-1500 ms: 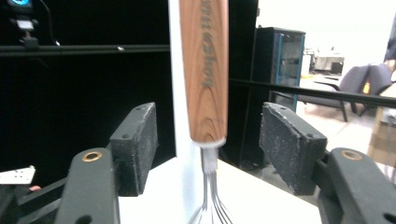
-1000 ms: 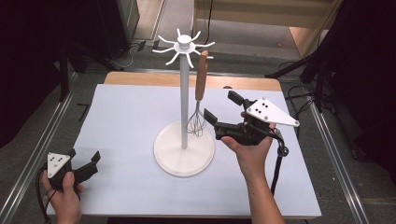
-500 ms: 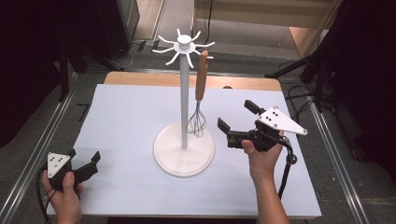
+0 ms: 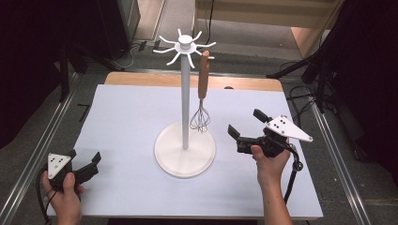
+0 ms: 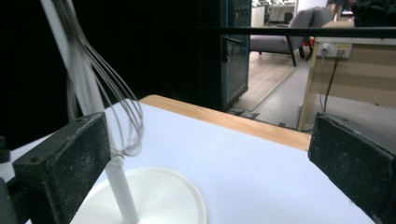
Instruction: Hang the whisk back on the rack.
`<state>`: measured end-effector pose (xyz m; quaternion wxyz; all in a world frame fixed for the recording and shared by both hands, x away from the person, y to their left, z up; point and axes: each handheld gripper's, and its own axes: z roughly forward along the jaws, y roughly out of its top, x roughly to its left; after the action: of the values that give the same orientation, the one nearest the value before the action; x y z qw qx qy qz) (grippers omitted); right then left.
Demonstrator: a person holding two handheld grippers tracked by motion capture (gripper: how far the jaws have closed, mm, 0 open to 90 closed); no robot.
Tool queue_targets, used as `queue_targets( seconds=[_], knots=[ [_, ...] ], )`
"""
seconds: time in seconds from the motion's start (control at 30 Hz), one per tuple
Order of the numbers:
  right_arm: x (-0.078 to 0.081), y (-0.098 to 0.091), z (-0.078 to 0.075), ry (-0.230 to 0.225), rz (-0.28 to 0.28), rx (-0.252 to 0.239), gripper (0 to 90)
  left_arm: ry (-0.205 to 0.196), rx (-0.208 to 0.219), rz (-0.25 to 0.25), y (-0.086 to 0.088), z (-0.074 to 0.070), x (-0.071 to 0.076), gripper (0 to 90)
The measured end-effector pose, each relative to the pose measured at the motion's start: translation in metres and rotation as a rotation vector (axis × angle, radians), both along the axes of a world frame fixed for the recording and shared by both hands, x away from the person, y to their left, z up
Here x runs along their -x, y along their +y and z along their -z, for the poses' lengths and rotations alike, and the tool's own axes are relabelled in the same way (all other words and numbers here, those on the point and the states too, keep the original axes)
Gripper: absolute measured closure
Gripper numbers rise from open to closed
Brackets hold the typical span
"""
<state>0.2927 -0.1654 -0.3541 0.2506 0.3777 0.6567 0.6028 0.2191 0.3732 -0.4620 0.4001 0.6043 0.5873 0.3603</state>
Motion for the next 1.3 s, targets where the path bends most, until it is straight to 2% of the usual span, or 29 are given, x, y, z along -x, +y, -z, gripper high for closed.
queue_targets(
  seconds=[0.43,0.63,0.7,0.83,0.97,1.13,1.3],
  knots=[
    [-0.001,-0.019,0.029,0.039,0.061,0.039,0.1,-0.002,-0.002,0.000,0.000,0.000,0.000,14.8],
    [0.000,-0.027,0.040,0.043,0.125,0.065,9.7,-0.003,-0.004,0.001,0.000,0.000,0.000,14.8],
    [0.000,-0.030,0.044,0.046,0.140,0.067,9.8,-0.003,-0.004,0.001,0.000,0.000,0.000,14.8],
    [-0.001,-0.036,0.051,0.061,0.151,0.067,9.4,-0.002,-0.005,0.001,0.000,0.000,0.000,14.8],
    [-0.001,-0.041,0.058,0.083,0.156,0.059,0.0,-0.003,-0.005,0.001,0.000,0.000,0.000,14.8],
    [0.001,-0.044,0.065,0.099,0.207,0.078,0.0,-0.003,-0.006,0.001,0.000,0.000,0.000,14.8],
    [0.000,-0.050,0.073,0.118,0.219,0.090,0.0,-0.003,-0.006,0.002,0.000,0.000,0.000,14.8]
  ],
)
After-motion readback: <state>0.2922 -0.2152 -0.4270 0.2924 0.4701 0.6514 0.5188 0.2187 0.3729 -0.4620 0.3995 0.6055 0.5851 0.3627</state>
